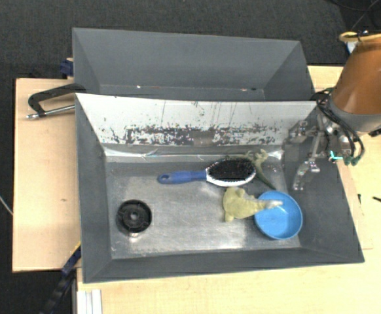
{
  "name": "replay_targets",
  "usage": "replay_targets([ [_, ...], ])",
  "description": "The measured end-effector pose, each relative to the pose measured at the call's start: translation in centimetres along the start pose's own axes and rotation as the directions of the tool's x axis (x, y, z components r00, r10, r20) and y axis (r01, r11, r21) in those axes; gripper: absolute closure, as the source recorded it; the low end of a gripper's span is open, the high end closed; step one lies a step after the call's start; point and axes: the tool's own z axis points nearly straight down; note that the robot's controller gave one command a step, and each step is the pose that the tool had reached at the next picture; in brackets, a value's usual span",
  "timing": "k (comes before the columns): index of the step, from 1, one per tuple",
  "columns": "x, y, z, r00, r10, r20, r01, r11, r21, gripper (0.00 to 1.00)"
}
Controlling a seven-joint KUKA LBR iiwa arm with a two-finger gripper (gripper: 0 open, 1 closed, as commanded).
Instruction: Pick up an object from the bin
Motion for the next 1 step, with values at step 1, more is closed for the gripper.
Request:
replay_targets([
  [1,0.26,4.86,5.52,0.992,-0.122,0.019,0.122,0.993,0.006,0.00],
])
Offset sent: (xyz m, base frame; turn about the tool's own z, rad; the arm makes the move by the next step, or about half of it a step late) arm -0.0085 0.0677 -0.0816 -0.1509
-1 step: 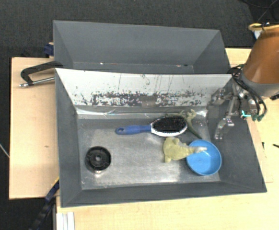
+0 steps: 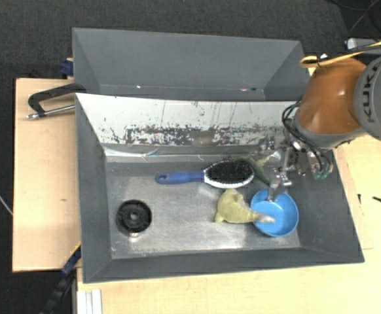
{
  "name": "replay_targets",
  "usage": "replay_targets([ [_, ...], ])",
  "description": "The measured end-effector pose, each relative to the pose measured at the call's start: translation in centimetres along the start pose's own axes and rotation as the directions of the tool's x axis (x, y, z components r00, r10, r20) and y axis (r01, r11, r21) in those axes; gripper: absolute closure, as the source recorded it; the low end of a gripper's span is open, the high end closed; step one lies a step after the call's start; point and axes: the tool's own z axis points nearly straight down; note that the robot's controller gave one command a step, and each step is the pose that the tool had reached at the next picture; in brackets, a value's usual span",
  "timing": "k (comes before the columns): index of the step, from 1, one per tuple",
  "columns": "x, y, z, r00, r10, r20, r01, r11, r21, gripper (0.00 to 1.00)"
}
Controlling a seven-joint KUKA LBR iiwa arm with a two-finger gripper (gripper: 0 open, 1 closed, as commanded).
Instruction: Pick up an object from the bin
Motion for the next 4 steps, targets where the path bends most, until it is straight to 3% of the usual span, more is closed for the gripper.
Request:
replay_targets([
  [1,2.5,5.4,1.1,0.982,-0.189,0.025,0.188,0.982,0.022,0.00],
  [2,0.1,18.9,2.1,0.863,-0.506,0.006,0.506,0.863,-0.004,0.00],
  [3,-2.1,15.3,0.5,0.790,-0.613,0.001,0.613,0.790,-0.004,0.00],
  [4,-1.0,25.0,-1.6,0.809,-0.588,-0.002,0.588,0.809,-0.003,0.00],
])
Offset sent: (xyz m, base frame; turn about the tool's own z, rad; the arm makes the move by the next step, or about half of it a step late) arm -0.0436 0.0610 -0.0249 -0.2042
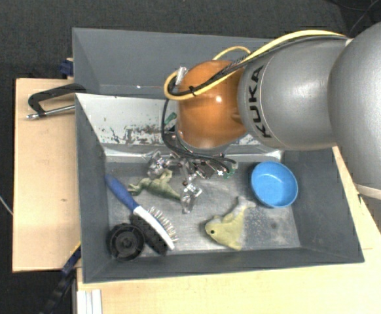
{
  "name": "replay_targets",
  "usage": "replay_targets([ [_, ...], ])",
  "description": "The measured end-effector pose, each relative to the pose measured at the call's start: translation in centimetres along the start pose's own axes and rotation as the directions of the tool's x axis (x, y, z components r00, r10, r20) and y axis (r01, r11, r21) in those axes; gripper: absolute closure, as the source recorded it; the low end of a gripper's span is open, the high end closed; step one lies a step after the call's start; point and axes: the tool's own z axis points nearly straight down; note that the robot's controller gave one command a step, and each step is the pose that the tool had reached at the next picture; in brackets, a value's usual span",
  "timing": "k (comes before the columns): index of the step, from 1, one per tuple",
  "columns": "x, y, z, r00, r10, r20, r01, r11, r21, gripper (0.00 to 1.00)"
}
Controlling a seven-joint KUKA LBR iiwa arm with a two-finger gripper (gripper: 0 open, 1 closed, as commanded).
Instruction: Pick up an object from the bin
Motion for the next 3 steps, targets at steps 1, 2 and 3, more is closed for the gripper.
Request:
replay_targets([
  [1,2.2,-3.9,3.5,1.000,0.027,0.016,-0.027,1.000,-0.003,0.00],
  [2,1.8,-3.8,3.2,0.999,0.023,0.028,-0.023,1.000,0.001,1.00],
  [3,2.1,-4.7,-14.8,0.993,-0.121,0.008,0.121,0.993,0.001,1.00],
])
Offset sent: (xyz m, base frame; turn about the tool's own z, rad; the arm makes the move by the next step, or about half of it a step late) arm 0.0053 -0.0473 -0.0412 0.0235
